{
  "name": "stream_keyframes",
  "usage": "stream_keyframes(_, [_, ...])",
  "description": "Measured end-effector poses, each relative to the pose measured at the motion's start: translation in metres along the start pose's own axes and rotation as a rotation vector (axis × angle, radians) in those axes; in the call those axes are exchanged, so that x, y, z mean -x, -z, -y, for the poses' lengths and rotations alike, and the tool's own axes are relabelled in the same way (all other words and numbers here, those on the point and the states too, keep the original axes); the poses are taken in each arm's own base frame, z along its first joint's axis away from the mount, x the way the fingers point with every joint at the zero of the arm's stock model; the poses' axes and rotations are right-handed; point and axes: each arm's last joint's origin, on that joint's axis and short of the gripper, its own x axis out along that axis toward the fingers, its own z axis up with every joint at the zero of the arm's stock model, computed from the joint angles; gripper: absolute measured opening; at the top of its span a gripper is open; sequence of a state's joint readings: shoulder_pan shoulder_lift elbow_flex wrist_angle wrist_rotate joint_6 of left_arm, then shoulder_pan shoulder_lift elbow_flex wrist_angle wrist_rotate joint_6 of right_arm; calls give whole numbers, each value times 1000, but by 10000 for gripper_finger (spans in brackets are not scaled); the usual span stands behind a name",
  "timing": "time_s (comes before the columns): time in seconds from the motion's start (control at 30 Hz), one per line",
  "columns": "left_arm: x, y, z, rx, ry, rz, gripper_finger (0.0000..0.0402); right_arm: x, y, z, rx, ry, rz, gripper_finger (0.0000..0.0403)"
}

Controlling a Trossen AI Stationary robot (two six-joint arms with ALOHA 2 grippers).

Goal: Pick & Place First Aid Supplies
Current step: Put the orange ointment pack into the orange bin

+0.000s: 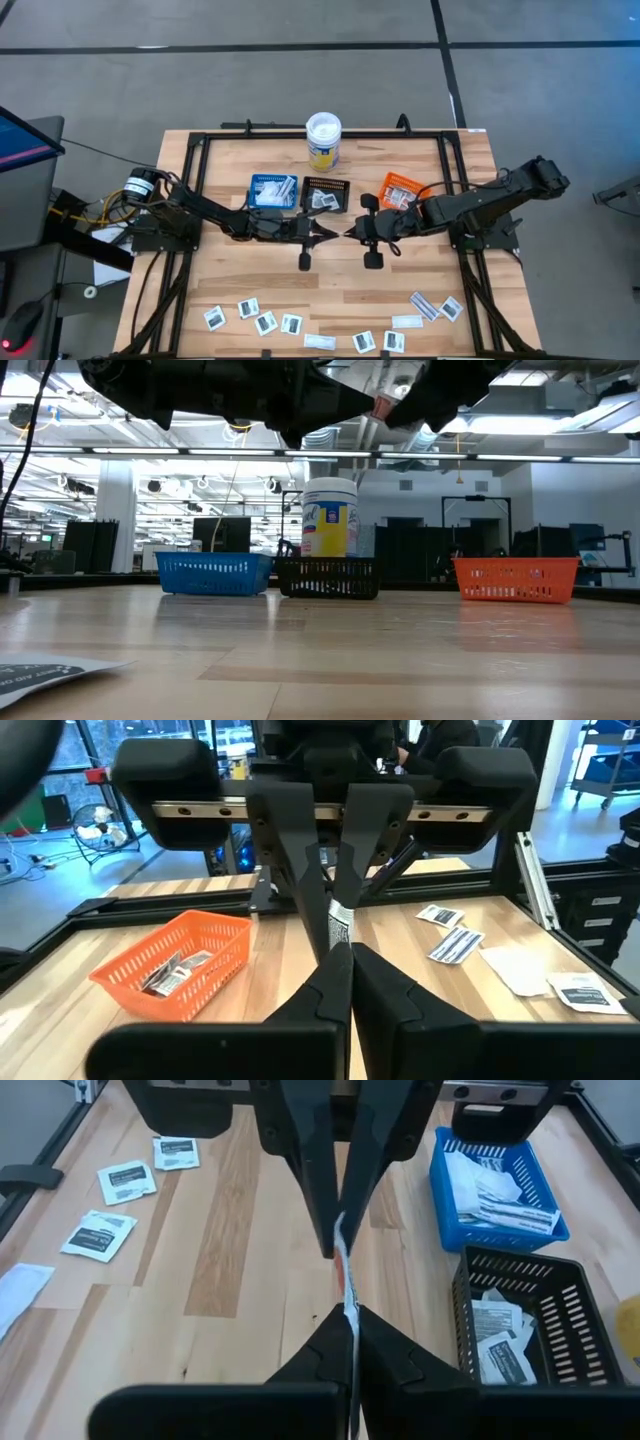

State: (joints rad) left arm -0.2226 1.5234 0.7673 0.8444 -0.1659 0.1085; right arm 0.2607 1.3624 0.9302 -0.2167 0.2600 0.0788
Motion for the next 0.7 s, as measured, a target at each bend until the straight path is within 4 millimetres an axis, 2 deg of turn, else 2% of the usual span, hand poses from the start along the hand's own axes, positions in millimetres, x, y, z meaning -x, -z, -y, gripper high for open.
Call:
stream_keyframes(0.13, [0,0,-1,0,-38,-7,5,0,2,0,4,4,-20,10])
stream_keyframes(0.43, [0,1,-1,-1,-47,-12,5,0,4,1,7,8,-35,66])
stream_keyframes(0.7, [0,1,-1,-2,-50,-14,5,0,9,3,19,17,-94,62])
